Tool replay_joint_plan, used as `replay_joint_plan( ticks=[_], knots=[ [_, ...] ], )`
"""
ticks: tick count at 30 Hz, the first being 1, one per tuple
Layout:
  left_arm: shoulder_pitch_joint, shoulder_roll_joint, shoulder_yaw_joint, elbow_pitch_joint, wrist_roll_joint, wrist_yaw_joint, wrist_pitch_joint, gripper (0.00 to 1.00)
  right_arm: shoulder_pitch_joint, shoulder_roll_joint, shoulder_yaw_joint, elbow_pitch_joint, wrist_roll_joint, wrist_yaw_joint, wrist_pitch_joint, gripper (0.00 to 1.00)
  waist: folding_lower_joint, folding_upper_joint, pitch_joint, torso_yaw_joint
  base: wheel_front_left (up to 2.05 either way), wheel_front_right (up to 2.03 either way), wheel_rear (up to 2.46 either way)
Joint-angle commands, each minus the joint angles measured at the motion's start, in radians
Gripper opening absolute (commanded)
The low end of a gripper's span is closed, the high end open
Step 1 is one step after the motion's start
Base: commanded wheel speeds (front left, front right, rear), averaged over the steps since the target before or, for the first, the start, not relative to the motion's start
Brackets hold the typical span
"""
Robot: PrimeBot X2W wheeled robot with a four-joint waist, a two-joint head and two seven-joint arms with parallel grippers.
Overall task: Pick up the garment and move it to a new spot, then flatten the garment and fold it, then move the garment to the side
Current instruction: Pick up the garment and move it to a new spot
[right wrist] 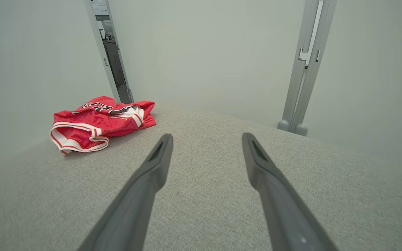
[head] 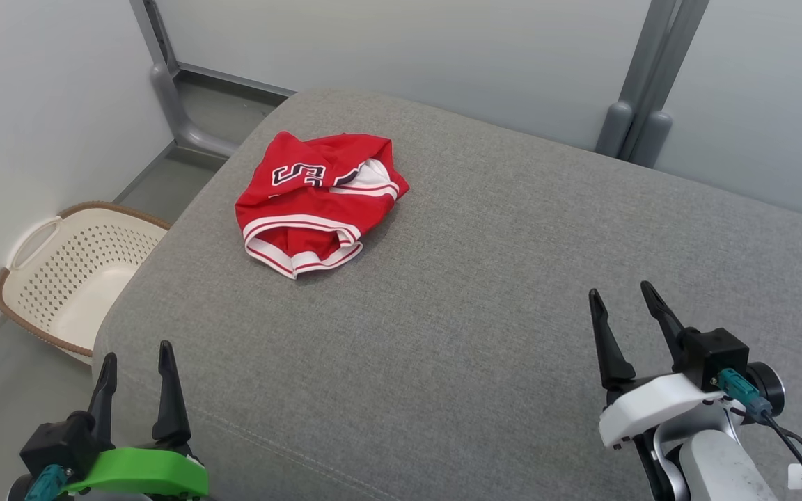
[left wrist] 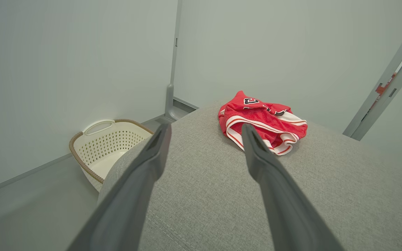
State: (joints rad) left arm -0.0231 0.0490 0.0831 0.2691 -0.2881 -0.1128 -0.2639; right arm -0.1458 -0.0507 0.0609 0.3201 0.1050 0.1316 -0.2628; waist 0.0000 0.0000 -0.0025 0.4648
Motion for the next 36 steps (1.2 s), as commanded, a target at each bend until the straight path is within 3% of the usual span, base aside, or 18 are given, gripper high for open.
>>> replay_joint_plan(
  ticks=[1, 10, 18, 27, 36],
  knots=[
    [0.008, 0.003, 0.002, 0.001, 0.009, 0.004, -0.001, 1.0, 0.016, -0.003, 0.001, -0.002, -0.001, -0.002, -0.003, 1.0, 0.0, 0.0, 0.005, -0.005, 0.0, 0.0, 0.0],
    [-0.104, 0.003, -0.009, 0.089, 0.027, 0.017, -0.001, 1.0, -0.015, -0.016, 0.015, -0.003, -0.009, -0.002, -0.003, 1.0, 0.0, 0.0, 0.049, -0.045, 0.0, 0.0, 0.0],
    [-0.348, 0.013, 0.046, 0.281, 0.002, 0.018, -0.001, 1.0, -0.061, -0.051, 0.05, -0.034, -0.021, -0.002, -0.003, 1.0, 0.0, 0.0, 0.175, -0.146, 0.0, 0.0, 0.0],
    [-0.622, 0.095, 0.076, 0.535, -0.075, -0.006, 0.072, 1.0, -0.132, -0.106, 0.102, -0.132, -0.034, -0.002, 0.009, 1.0, 0.0, 0.0, 0.357, -0.297, 0.0, 0.0, 0.0],
    [-0.769, 0.19, 0.089, 0.66, -0.119, -0.009, 0.173, 1.0, -0.138, -0.109, 0.149, -0.288, -0.043, -0.002, 0.018, 1.0, 0.0, 0.0, 0.489, -0.434, 0.0, 0.0, 0.0]
  ],
)
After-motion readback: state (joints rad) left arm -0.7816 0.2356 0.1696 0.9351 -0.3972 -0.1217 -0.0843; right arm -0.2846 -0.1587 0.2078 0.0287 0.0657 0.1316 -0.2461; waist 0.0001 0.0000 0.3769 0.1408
